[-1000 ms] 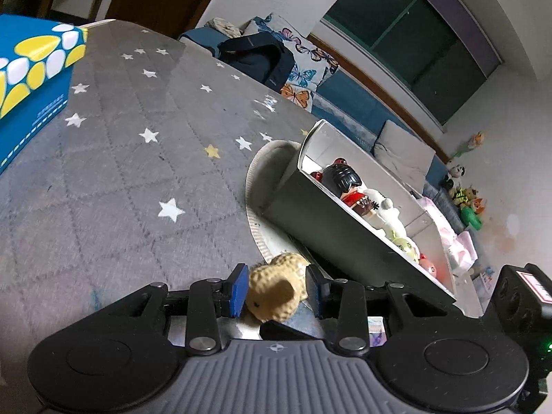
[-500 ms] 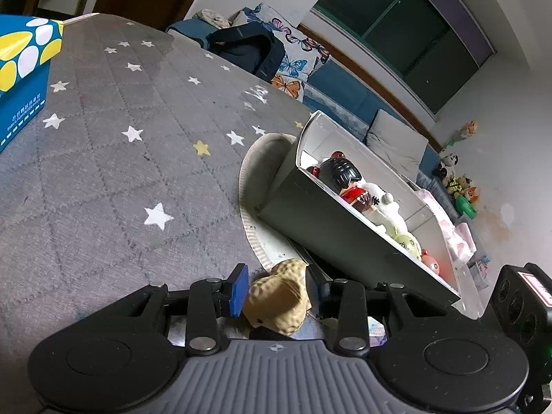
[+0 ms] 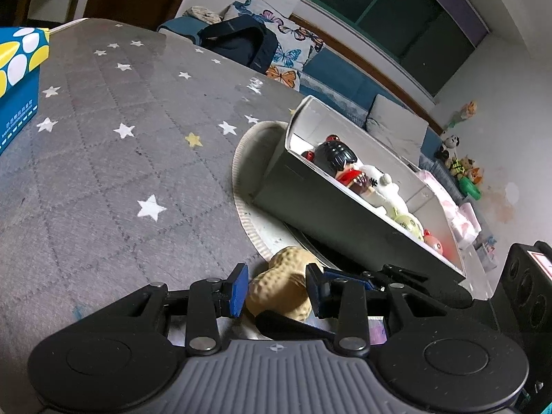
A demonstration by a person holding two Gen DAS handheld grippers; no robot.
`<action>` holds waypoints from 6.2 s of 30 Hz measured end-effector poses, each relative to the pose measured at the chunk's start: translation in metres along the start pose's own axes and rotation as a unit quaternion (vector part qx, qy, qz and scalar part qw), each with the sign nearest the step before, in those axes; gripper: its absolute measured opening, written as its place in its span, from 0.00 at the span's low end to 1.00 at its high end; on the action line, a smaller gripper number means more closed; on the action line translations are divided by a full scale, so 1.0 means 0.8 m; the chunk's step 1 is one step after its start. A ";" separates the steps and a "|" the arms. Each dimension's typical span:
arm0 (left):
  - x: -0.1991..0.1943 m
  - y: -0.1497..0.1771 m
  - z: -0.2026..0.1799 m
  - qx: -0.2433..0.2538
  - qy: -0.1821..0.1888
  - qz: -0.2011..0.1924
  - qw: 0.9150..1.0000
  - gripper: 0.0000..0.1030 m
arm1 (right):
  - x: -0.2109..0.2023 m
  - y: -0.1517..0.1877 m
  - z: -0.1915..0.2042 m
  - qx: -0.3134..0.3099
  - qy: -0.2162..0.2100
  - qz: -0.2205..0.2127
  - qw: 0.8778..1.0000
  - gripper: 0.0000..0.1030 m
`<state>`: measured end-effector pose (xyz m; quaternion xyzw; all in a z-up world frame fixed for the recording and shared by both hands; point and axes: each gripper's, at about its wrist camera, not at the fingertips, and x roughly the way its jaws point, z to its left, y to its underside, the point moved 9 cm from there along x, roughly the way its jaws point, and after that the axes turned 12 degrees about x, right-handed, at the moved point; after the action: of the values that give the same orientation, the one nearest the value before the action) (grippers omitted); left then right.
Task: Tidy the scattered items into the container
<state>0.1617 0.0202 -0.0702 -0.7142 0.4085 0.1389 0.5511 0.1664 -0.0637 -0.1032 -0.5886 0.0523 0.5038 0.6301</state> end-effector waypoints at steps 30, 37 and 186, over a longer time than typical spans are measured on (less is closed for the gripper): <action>0.027 -0.133 -0.084 0.053 0.024 -0.041 0.997 0.38 | -0.069 -0.119 -0.078 0.024 0.034 -0.085 0.996 0.65; 0.074 -0.148 -0.077 0.066 0.012 0.007 0.998 0.38 | -0.036 -0.134 -0.122 0.088 0.019 -0.048 0.995 0.65; -0.019 0.016 -0.133 0.147 -0.171 -0.046 0.973 0.38 | -0.164 0.028 -0.113 0.072 0.219 -0.095 0.968 1.00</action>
<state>0.1162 -0.0700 -0.0310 -0.6086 0.2906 0.1721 0.7180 0.1346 -0.2152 -0.0598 -0.6399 0.1689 0.2949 0.6892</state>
